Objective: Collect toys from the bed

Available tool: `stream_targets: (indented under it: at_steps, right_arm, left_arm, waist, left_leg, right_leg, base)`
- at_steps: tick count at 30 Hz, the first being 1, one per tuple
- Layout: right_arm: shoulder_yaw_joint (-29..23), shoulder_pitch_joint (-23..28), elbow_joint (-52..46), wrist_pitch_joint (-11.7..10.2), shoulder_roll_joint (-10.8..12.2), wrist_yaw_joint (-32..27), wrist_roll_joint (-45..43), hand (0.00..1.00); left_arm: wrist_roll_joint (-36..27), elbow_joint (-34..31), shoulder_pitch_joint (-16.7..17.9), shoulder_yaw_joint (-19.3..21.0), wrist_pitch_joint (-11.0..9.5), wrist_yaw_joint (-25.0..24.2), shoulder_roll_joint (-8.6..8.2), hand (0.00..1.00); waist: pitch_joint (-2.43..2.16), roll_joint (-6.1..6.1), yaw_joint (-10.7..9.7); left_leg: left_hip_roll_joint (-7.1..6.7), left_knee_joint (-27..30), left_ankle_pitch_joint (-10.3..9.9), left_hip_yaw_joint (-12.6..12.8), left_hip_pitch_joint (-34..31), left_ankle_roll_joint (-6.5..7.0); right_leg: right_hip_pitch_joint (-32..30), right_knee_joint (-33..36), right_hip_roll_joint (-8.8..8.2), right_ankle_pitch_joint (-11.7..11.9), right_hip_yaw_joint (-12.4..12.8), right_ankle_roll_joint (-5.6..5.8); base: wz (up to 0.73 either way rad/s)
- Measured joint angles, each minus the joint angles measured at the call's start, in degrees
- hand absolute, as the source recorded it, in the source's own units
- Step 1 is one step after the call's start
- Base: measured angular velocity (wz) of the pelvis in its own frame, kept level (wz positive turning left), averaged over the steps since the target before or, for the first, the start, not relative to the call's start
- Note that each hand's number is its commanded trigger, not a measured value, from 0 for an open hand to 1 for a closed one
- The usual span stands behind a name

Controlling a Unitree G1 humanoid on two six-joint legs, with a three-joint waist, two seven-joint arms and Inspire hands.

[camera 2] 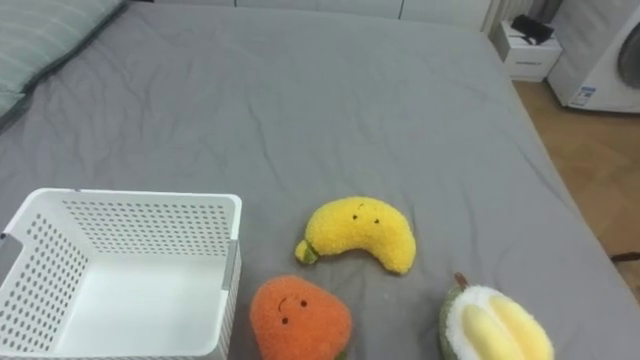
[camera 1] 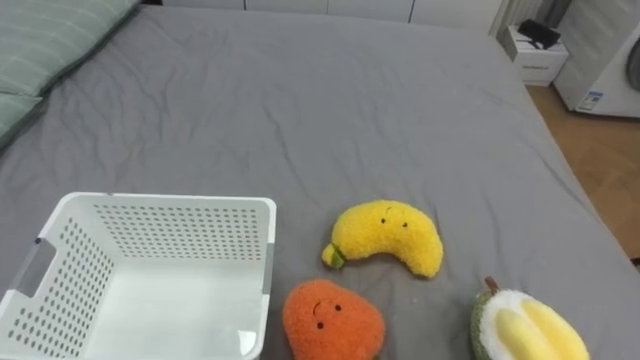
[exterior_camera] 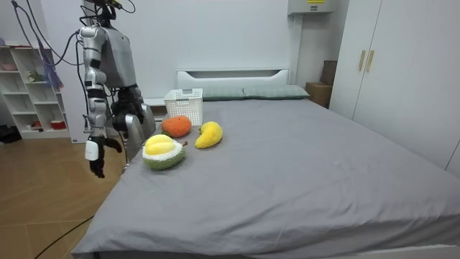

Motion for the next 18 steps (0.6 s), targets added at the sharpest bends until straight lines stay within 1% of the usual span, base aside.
stream_targets:
  at_steps: [1,2,3,4,6,7,8,10,11,12,13,15,16,18]
  right_arm:
    - [-1.22,0.27,-1.99,-0.06,-0.91,-1.94,1.19,0.00]
    - [-2.13,0.27,-2.96,-0.14,-1.33,-3.00,1.57,0.00]
    - [-3.32,-0.01,-5.01,-0.38,-2.07,-5.44,2.19,0.00]
    - [-5.16,-0.49,-7.72,-0.66,-2.55,-8.20,2.30,0.00]
    - [-7.07,-0.78,-12.27,-2.23,-2.62,-12.11,2.55,0.00]
    - [-7.12,-0.98,-16.08,-2.96,-2.61,-14.58,2.67,0.00]
    - [-7.12,-1.08,-17.95,-3.25,-2.61,-15.72,3.03,0.00]
    - [-6.94,-1.44,-25.18,-4.45,-2.63,-19.60,3.55,0.00]
    - [-6.92,-1.65,-26.39,-4.97,-2.64,-20.33,3.55,0.00]
    - [-6.57,-2.25,-27.83,-5.97,-2.63,-21.45,3.54,0.00]
    - [-6.27,-2.54,-29.81,-6.21,-2.43,-22.18,3.45,0.00]
    - [-5.55,-2.51,-34.63,-6.25,-2.05,-23.53,3.46,0.00]
    - [-4.10,-2.49,-37.92,-6.52,-2.06,-24.87,3.32,0.00]
    - [-2.28,-2.57,-42.12,-7.11,-2.02,-26.30,2.74,0.00]
  left_arm:
    - [-0.01,-0.10,0.27,0.03,-0.09,0.00,0.58,0.00]
    - [-0.02,-0.12,0.20,0.14,-0.16,0.00,0.88,0.00]
    - [0.02,-0.40,-0.46,0.39,-0.31,0.01,1.40,0.00]
    - [-0.06,-0.59,-0.25,0.91,-0.65,0.04,1.62,0.00]
    - [0.03,-1.03,-0.41,1.29,-1.30,0.15,1.64,0.00]
    - [0.04,-1.29,-0.49,1.29,-1.79,0.15,1.64,0.00]
    - [0.04,-1.34,-0.54,1.29,-1.95,0.17,1.65,0.00]
    - [-0.04,-1.36,-0.68,0.65,-2.49,0.47,1.80,0.00]
    - [-0.10,-1.37,-0.70,0.56,-2.63,0.50,1.81,0.00]
    - [-0.50,-1.35,-0.69,0.44,-3.07,0.52,1.80,0.00]
    - [-0.59,-1.34,-0.64,-0.07,-3.44,0.51,1.80,0.00]
    - [-0.63,-1.36,-0.28,-1.28,-3.52,0.51,1.76,0.00]
    - [-0.53,-1.37,-0.16,-1.78,-3.54,0.51,1.76,0.00]
    - [-0.48,-1.33,-0.13,-1.77,-3.64,0.51,1.72,0.00]
  waist:
    - [-0.15,-0.29,-0.33]
    - [-0.07,-0.19,-0.61]
    - [-0.26,-0.57,-1.01]
    - [-0.20,-0.51,-1.33]
    - [-0.30,-0.65,-1.38]
    - [-0.51,-0.95,-1.40]
    - [-0.48,-0.92,-1.43]
    - [-0.64,-1.20,-1.50]
    - [-0.63,-1.21,-1.47]
    - [-0.51,-1.21,-1.49]
    - [-0.68,-1.54,-1.42]
    - [-0.78,-1.37,-1.18]
    - [-0.75,-1.38,-1.07]
    - [-0.86,-1.07,-1.11]
  left_leg:
    - [0.00,0.02,0.00,0.24,0.01,0.00]
    - [0.00,0.02,0.00,0.27,-0.03,0.01]
    - [-0.01,0.03,0.00,0.42,-0.05,0.02]
    - [0.02,0.04,-0.02,0.71,-0.05,0.03]
    - [0.07,-0.01,-0.03,1.17,-0.05,0.05]
    - [0.09,-0.15,-0.02,1.45,-0.13,0.05]
    - [0.10,-0.18,-0.02,1.56,-0.13,0.05]
    - [0.10,-0.17,0.00,1.70,-0.15,0.05]
    - [0.12,-0.27,0.01,1.70,-0.09,0.04]
    - [0.18,-0.37,0.01,1.68,-0.08,0.03]
    - [0.20,-0.61,0.04,1.68,-0.09,0.00]
    - [0.19,-0.75,0.03,1.73,-0.58,0.00]
    - [0.19,-0.78,0.01,1.79,-1.10,0.01]
    - [0.22,-0.76,0.01,1.93,-1.92,0.01]
  right_leg:
    - [-0.28,0.21,0.02,-0.01,0.13,-0.01]
    - [-0.34,0.21,0.02,-0.01,0.16,-0.01]
    - [-0.48,0.21,-0.02,-0.04,0.17,0.02]
    - [-0.59,0.22,-0.03,-0.03,0.30,0.03]
    - [-0.89,0.30,0.06,0.01,0.87,0.05]
    - [-1.33,0.43,0.08,0.05,1.18,0.05]
    - [-1.54,0.52,0.13,0.09,1.39,0.06]
    - [-1.63,0.51,0.20,0.35,1.43,0.07]
    - [-1.51,0.42,0.26,0.48,1.45,0.06]
    - [-1.45,0.34,0.30,0.55,1.40,0.02]
    - [-1.54,0.38,0.32,0.55,1.37,0.01]
    - [-2.00,0.52,0.32,0.56,1.48,0.01]
    - [-2.62,0.76,0.31,0.56,1.54,0.02]
    - [-3.50,1.10,0.30,0.57,1.62,0.00]
  base:
    - [-0.11]
    - [-0.12]
    - [-0.09]
    - [-0.10]
    - [-0.13]
    - [-0.13]
    - [-0.10]
    - [-0.02]
    - [0.00]
    - [0.00]
    - [0.00]
    - [-0.02]
    - [-0.05]
    - [-0.04]
